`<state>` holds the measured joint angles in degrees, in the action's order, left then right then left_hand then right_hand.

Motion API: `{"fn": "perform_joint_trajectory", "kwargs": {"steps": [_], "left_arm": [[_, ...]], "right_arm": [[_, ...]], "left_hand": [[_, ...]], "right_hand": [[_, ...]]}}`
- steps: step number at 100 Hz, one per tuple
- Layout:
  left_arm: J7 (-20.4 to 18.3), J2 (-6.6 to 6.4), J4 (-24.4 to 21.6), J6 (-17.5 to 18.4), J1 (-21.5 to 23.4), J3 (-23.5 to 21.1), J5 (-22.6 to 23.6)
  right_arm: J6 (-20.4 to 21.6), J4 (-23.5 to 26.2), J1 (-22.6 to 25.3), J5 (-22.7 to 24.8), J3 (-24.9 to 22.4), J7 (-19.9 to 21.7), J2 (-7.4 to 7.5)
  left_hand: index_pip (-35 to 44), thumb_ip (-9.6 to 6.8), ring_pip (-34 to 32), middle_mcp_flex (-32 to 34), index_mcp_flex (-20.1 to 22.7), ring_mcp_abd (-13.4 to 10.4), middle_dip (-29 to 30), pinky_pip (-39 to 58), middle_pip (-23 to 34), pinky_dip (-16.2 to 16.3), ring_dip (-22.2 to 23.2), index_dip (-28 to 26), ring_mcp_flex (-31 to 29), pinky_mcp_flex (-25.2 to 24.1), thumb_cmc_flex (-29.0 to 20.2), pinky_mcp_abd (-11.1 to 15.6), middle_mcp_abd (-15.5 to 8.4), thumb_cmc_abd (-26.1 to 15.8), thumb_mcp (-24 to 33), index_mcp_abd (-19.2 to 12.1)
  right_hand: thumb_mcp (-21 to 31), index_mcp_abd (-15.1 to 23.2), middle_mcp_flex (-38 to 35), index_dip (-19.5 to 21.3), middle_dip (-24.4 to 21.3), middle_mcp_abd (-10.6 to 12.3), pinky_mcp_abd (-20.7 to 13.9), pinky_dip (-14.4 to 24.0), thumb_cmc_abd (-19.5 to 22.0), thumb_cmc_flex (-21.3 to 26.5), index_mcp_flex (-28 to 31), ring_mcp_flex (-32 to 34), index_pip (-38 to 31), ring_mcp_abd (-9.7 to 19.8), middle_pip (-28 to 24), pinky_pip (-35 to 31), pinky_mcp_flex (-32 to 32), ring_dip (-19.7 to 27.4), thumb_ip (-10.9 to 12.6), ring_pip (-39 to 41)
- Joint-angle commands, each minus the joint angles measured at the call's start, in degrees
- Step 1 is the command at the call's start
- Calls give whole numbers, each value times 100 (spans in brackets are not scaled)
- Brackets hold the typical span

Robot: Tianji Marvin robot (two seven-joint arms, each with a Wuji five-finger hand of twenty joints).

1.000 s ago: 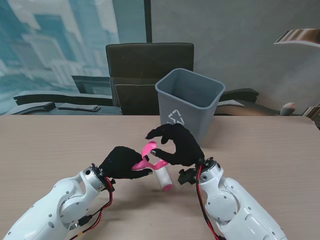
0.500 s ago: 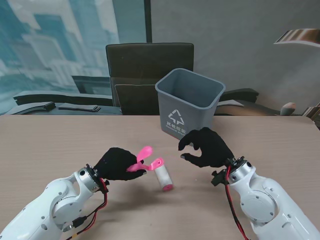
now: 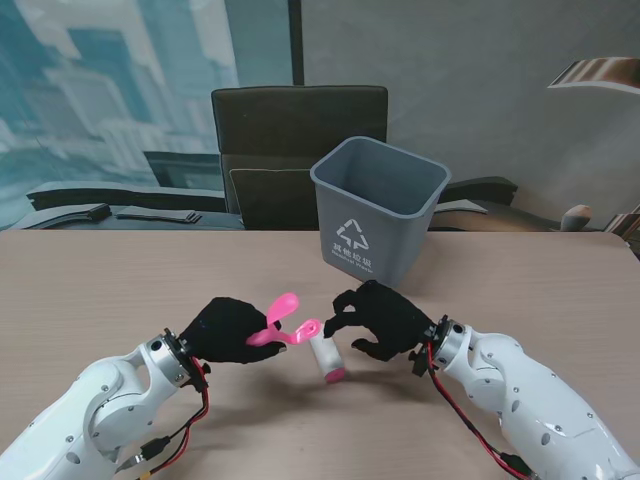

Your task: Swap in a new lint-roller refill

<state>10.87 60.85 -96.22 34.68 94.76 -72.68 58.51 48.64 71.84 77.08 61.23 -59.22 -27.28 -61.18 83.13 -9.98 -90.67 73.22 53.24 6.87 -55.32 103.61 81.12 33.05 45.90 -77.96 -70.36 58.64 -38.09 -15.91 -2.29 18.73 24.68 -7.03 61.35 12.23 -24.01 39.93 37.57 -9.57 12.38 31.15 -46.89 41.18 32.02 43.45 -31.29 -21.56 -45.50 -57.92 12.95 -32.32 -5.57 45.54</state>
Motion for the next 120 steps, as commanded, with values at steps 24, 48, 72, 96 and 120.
{"fn": "perform_joint_trajectory", "kwargs": {"steps": [24, 48, 72, 96, 120], "left_arm": [[15, -47, -126, -109, 226, -253, 245], [69, -51, -135, -102, 270, -303, 309], [73, -51, -120, -79, 269, -306, 301], [97, -47, -115, -64, 272, -305, 293], [130, -40, -95, -25, 261, -295, 272]], "right_arm": [[-9, -780, -912, 272, 1116, -468, 8], [-175, -1665, -1834, 220, 2500, -1107, -76], [-300, -2375, -2348, -80, 3333, -1430, -294], [-221, -2935, -2691, -286, 3954, -1762, -557], [-73, -3507, -2971, -434, 4559, -2091, -845]], "left_hand": [[530, -25, -1465, 367, 286, 25, -119, 1633, 953, 36, 111, -191, -238, 339, 120, 340, -185, 36, 102, -73], [521, -2, -1460, 367, 276, 28, -112, 1622, 939, 6, 108, -191, -237, 337, 113, 330, -181, 38, 100, -69], [511, 18, -1446, 367, 266, 34, -107, 1610, 924, -25, 103, -191, -237, 334, 115, 318, -178, 39, 94, -66], [501, 31, -1429, 368, 257, 41, -105, 1598, 910, -57, 99, -191, -237, 331, 114, 306, -176, 35, 94, -62], [493, 40, -1416, 369, 246, 45, -104, 1586, 900, -87, 97, -192, -237, 329, 114, 299, -174, 38, 93, -64]], "right_hand": [[396, 330, 931, -197, -476, -40, -52, 73, -289, 282, -176, -1727, -119, 1967, 116, -550, -638, 607, 189, -1229], [456, 370, 1230, -214, -742, -67, -19, -144, -246, 398, -183, -2153, -161, 1886, 193, -326, -1021, 861, 196, -1548], [494, 373, 1305, -201, -835, -68, -51, -203, -172, 586, -172, -2205, -213, 1874, 139, -382, -1016, 909, 168, -1539], [459, 394, 1342, -199, -905, -73, -80, -243, -183, 559, -157, -2223, -255, 1881, 100, -442, -995, 927, 138, -1500], [478, 508, 1346, -147, -953, -59, -95, -284, -133, 626, 95, -2242, -424, 1885, 61, -477, -1002, 941, 136, -1474]]}}
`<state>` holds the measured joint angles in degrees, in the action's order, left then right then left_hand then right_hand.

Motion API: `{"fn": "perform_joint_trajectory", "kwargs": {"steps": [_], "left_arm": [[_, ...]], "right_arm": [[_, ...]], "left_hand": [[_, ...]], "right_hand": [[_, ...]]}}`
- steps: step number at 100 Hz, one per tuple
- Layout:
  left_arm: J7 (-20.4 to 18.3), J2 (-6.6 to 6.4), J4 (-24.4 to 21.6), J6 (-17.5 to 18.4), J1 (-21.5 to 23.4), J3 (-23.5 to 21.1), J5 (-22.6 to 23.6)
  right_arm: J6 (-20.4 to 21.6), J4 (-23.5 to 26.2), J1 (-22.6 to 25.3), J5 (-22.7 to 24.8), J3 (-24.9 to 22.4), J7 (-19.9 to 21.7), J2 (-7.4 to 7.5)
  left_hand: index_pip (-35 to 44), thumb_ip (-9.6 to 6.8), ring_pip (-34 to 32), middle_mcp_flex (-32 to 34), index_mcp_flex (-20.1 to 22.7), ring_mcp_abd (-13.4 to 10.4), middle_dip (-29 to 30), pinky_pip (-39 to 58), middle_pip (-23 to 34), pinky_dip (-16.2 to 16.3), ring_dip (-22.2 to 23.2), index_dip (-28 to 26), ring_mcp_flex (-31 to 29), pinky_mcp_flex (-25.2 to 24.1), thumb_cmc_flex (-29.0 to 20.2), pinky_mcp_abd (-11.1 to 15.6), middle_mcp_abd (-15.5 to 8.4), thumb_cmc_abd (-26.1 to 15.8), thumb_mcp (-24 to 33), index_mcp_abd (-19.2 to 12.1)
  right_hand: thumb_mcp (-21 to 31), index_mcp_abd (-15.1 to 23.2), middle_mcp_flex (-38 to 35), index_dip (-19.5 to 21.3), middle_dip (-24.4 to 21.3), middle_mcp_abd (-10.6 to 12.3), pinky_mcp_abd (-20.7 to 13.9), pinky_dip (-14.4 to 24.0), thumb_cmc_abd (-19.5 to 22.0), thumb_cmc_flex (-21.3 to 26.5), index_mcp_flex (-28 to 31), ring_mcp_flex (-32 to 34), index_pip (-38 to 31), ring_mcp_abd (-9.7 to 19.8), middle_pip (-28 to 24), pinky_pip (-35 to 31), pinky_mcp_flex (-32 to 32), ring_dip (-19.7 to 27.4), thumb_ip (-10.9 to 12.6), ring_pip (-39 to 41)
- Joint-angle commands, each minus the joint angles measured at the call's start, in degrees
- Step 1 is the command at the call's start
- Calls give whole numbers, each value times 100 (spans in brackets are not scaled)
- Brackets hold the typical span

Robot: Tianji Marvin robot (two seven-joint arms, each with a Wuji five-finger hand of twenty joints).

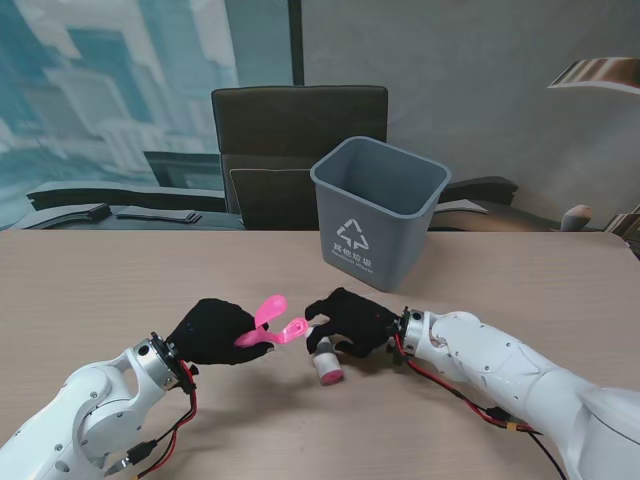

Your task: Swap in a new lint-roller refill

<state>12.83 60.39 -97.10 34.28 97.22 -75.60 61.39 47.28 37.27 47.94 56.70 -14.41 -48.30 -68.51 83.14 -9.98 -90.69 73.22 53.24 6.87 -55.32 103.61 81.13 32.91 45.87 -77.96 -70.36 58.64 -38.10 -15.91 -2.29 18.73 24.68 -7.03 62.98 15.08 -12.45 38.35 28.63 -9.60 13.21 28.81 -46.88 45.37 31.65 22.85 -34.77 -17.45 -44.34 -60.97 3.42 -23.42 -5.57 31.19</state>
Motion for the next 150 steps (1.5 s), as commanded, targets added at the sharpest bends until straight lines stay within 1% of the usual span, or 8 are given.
{"fn": "perform_joint_trajectory", "kwargs": {"steps": [1, 37, 65, 79, 96, 123, 137, 150], "left_arm": [[-65, 7, -6, 17, 15, -2, -18], [-40, 8, -9, 38, 28, -7, -10], [-35, 9, -21, 51, 46, -18, -10], [-24, 8, -26, 56, 58, -25, 3], [-18, 9, -24, 60, 58, -24, 3], [-28, 7, -13, 53, 42, -2, 1], [-29, 5, -15, 45, 46, -5, 10], [-21, 3, -17, 27, 48, -10, 30]], "right_arm": [[70, -75, -70, 14, 106, -4, -124], [184, -609, -302, -107, 738, -251, -410], [263, -796, -388, -188, 1007, -119, -502], [239, -398, -301, -120, 681, 278, -285], [227, -243, -245, -122, 501, 530, -173], [149, -256, -243, -185, 530, 669, -139], [-50, 367, 39, -60, -122, 1020, 202], [-228, 1400, 760, 331, -1477, 1486, 643]], "left_hand": [[492, 40, -1413, 369, 245, 45, -104, 1586, 898, -74, 100, -192, -237, 328, 114, 298, -174, 37, 93, -64], [476, 52, -1384, 370, 217, 51, -101, 1566, 875, -122, 95, -193, -238, 324, 121, 282, -170, 35, 97, -72], [470, 61, -1364, 370, 213, 54, -101, 1552, 862, -154, 92, -196, -237, 320, 115, 267, -169, 32, 92, -75], [468, 67, -1352, 371, 209, 56, -99, 1539, 848, -177, 91, -197, -238, 318, 113, 257, -168, 25, 87, -74], [466, 71, -1342, 372, 204, 57, -100, 1531, 842, -197, 90, -198, -238, 315, 109, 244, -167, 26, 83, -71], [459, 79, -1327, 372, 191, 59, -100, 1520, 827, -230, 89, -199, -238, 313, 112, 229, -166, 19, 71, -80], [458, 84, -1316, 373, 191, 61, -102, 1513, 821, -254, 89, -201, -239, 311, 107, 218, -165, 11, 66, -81], [456, 86, -1312, 373, 188, 62, -103, 1515, 819, -264, 90, -201, -238, 310, 111, 216, -165, 8, 60, -85]], "right_hand": [[316, 230, 190, 15, -62, -55, -180, -52, -131, 212, 148, -181, -87, 1476, -56, -173, -48, 51, 135, -38], [222, 284, 42, 185, -117, -31, -214, -70, 98, 176, 934, -189, -479, 1481, -68, -244, -50, 59, 122, 0], [-98, 297, -77, 220, -143, -39, -212, -81, -166, -585, 1210, -242, -535, 1458, -6, -223, -118, 77, -45, -48], [-485, 588, -502, -340, -72, 57, -232, -52, -268, -661, 1425, -171, -1412, 1456, 90, -225, -101, 65, -458, -55], [-1065, 641, -1097, -769, -38, 189, -295, 13, 896, -681, 2064, -2, -1917, 1499, 97, -299, -13, 47, -456, 6], [-1604, -210, -1763, -1119, 32, 317, -351, 31, 1707, -563, 2144, 289, -2047, 1573, 87, -388, 140, 56, -615, 65], [-1681, -566, -2143, -953, 62, 526, -402, 47, 1873, -448, 2187, 559, -2194, 1651, 69, -491, 348, 44, -623, 129], [-1667, -793, -2903, -756, 112, 875, -484, 52, 1950, -388, 2208, 1112, -2215, 1780, 170, -640, 697, 23, -665, 194]]}}
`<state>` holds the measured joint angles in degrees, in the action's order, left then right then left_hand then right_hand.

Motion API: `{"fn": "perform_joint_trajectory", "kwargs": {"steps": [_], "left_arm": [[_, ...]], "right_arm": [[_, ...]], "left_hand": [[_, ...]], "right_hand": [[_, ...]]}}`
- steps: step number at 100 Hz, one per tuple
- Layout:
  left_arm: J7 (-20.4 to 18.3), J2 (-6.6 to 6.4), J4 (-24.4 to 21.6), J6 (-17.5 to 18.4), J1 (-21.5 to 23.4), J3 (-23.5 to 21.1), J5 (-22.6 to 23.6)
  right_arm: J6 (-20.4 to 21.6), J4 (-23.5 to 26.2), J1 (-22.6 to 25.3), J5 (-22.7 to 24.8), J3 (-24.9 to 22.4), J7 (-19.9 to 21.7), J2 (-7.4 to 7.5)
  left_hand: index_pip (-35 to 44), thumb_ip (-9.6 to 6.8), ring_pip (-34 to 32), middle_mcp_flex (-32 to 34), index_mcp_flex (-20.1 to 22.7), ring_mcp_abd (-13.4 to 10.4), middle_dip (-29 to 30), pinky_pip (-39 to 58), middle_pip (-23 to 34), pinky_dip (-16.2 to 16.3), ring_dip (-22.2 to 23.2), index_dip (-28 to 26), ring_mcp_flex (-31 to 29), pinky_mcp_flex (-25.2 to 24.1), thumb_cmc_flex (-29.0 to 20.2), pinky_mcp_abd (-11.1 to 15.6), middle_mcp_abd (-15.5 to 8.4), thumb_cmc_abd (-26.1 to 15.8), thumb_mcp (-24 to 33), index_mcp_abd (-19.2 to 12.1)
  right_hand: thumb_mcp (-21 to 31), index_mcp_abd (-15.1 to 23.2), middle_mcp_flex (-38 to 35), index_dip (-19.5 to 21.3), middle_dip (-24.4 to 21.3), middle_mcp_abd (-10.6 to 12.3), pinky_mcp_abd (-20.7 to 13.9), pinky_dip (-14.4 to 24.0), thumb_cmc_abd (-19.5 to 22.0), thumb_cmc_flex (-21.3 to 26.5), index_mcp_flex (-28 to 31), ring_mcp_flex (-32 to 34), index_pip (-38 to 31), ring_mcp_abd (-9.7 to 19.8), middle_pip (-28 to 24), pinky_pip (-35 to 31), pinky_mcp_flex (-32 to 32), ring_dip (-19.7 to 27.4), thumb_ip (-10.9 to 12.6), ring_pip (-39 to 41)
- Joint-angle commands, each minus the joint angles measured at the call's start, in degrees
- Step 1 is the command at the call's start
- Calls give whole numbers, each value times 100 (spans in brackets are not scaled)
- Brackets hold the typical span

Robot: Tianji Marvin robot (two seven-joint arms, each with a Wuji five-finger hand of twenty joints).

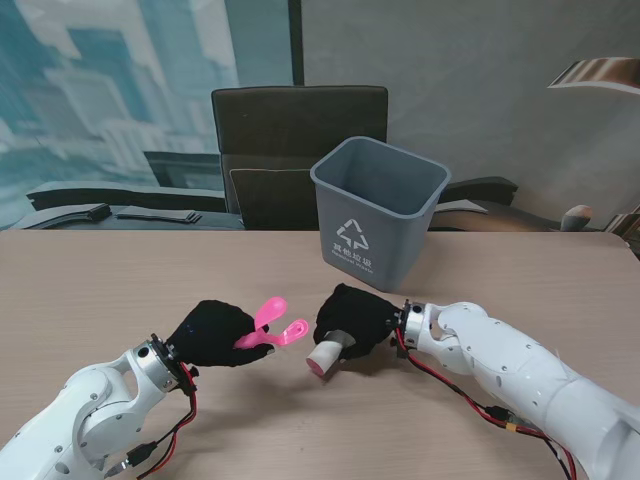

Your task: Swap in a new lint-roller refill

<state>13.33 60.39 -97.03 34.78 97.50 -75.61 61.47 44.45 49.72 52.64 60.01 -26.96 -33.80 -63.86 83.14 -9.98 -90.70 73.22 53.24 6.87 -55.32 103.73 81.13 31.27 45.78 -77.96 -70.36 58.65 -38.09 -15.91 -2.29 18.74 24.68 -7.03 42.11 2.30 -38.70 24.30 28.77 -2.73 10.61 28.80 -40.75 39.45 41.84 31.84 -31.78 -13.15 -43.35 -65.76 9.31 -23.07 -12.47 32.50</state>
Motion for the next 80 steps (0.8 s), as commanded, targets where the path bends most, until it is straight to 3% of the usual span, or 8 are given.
{"fn": "perform_joint_trajectory", "kwargs": {"steps": [1, 19, 39, 58, 80], "left_arm": [[-69, 2, -24, -25, 20, -8, 24], [-50, 2, -10, -65, 9, -6, 38], [-33, 6, 7, -123, -13, 14, 35], [-10, 15, 42, -132, -58, 62, -3], [-37, 61, 65, -116, -100, 144, -277]], "right_arm": [[45, 236, 359, 38, -334, 71, 205], [-40, 1647, 1691, 671, -2295, 500, 495], [-123, 2767, 2804, 818, -3688, 638, 469], [-360, 3348, 3326, 111, -4224, 768, 213], [-740, 3541, 3328, -1163, -4042, 969, -112]], "left_hand": [[456, 86, -1311, 373, 188, 62, -103, 1502, 818, -101, 99, -201, -238, 309, 106, 216, -165, 5, 63, -86], [451, 92, -1304, 373, 175, 62, -104, 1499, 814, -117, 99, -202, -238, 308, 109, 211, -165, -4, 52, -91], [452, 97, -1294, 373, 161, 63, -104, 1494, 805, -135, 98, -206, -238, 306, 102, 209, -166, -12, 41, -94], [450, 99, -1282, 374, 147, 63, -104, 1483, 794, -158, 97, -208, -239, 305, 95, 203, -167, -27, 31, -97], [454, 100, -1264, 374, 124, 61, -103, 1477, 779, -181, 95, -212, -239, 303, 101, 206, -171, -51, 11, -112]], "right_hand": [[423, 483, -338, 657, 112, 202, -228, 54, 1335, 208, 1196, 263, -2516, 1360, 69, -171, 136, -16, 23, 73], [517, 378, -928, 719, 434, 279, -303, 77, 1291, 214, 1256, 838, -2527, 1472, 203, -309, 520, -118, -9, 132], [559, 314, -1047, 742, 497, 190, -346, 110, 1276, 177, 1309, 1136, -2532, 1446, 176, -382, 755, -176, -8, 196], [600, 239, -1083, 743, 520, 135, -380, 135, 1233, 204, 1330, 1277, -2537, 1381, 181, -402, 850, -223, -17, 211], [628, 153, -1101, 744, 533, 83, -391, 167, 1212, 285, 1337, 1337, -2574, 1320, 188, -416, 890, -273, -40, 230]]}}
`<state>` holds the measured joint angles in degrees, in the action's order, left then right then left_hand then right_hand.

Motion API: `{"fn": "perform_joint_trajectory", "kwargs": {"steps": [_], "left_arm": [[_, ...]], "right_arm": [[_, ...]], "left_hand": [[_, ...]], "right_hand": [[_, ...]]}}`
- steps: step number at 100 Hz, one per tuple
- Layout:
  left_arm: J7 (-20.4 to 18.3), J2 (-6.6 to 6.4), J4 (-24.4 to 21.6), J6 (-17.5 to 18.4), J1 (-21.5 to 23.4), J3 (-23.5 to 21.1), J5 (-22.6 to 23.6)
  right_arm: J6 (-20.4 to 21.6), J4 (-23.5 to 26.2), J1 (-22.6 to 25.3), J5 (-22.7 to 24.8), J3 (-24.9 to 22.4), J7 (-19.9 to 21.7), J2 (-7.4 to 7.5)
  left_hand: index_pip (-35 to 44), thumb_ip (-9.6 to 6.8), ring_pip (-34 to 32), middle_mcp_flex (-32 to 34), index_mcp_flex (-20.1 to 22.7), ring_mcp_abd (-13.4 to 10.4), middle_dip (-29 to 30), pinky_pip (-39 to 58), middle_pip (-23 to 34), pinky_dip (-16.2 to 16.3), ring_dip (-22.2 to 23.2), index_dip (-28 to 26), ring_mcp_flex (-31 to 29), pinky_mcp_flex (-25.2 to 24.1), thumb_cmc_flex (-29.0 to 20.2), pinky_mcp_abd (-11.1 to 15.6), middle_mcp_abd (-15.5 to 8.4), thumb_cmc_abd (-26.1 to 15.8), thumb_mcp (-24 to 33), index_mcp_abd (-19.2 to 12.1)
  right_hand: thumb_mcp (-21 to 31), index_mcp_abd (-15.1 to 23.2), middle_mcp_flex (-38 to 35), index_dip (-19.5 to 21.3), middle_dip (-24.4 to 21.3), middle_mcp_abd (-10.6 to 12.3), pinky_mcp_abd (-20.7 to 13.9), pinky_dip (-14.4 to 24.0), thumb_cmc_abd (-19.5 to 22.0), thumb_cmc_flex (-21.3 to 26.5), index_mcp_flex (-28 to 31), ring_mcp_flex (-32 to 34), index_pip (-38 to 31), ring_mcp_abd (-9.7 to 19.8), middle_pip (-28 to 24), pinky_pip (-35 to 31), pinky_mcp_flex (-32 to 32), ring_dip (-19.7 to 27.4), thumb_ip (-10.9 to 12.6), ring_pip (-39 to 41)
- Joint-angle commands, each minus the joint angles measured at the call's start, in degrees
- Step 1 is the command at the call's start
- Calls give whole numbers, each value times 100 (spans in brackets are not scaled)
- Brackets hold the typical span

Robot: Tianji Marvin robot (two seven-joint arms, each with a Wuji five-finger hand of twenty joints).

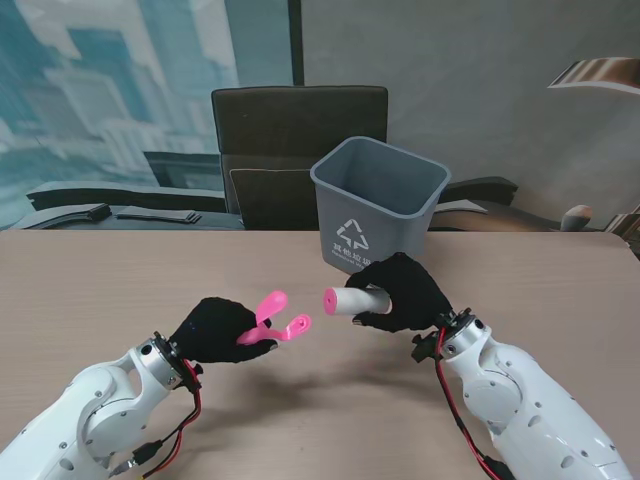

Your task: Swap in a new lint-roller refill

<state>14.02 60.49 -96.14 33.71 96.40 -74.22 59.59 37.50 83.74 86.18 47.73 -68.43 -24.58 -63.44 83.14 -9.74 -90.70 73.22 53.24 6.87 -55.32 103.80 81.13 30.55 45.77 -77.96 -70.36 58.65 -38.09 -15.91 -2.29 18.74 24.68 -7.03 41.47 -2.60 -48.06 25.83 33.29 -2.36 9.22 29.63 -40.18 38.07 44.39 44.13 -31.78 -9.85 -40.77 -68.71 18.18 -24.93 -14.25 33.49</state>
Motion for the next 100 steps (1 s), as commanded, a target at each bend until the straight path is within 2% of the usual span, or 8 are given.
{"fn": "perform_joint_trajectory", "kwargs": {"steps": [1, 22, 49, 100], "left_arm": [[-110, 55, -24, -10, 10, 8, -107], [-394, 128, -59, -57, 44, 33, -767], [-541, 132, -52, -97, 25, 59, -937], [-521, 165, -123, -133, 120, 25, -1113]], "right_arm": [[-60, 142, -32, 23, 122, 51, -164], [-194, 174, -130, -714, 480, 35, -358], [-189, 320, -38, -1326, 719, -108, -541], [-119, 332, 42, -1648, 886, 41, -578]], "left_hand": [[455, 77, -1262, 374, 124, 61, -103, 1469, 777, -111, 96, -212, -238, 303, 102, 207, -172, -55, 8, -115], [459, 75, -1249, 375, 112, 57, -105, 1467, 765, -132, 96, -211, -239, 301, 87, 201, -176, -64, -12, -113], [462, 69, -1248, 375, 114, 57, -109, 1472, 763, -147, 100, -207, -240, 301, 80, 195, -176, -64, -27, -115], [464, 61, -1246, 376, 105, 57, -114, 1476, 761, -168, 104, -204, -240, 300, 74, 193, -176, -74, -38, -120]], "right_hand": [[693, 643, -165, 592, 80, 46, -254, 85, 1149, 427, 1083, 112, -2574, 994, -70, -121, 4, -90, 137, 132], [707, 670, -181, 601, 68, 63, -284, 102, 1177, 403, 1095, 150, -2582, 1001, -61, -116, 15, -112, 91, 127], [772, 668, -211, 622, 51, 68, -353, 114, 1180, 378, 1116, 204, -2580, 1008, -55, -103, 52, -131, 22, 118], [861, 689, -265, 605, 24, 73, -368, 122, 1126, 347, 1151, 247, -2573, 1004, -38, -82, 75, -143, -38, 94]]}}
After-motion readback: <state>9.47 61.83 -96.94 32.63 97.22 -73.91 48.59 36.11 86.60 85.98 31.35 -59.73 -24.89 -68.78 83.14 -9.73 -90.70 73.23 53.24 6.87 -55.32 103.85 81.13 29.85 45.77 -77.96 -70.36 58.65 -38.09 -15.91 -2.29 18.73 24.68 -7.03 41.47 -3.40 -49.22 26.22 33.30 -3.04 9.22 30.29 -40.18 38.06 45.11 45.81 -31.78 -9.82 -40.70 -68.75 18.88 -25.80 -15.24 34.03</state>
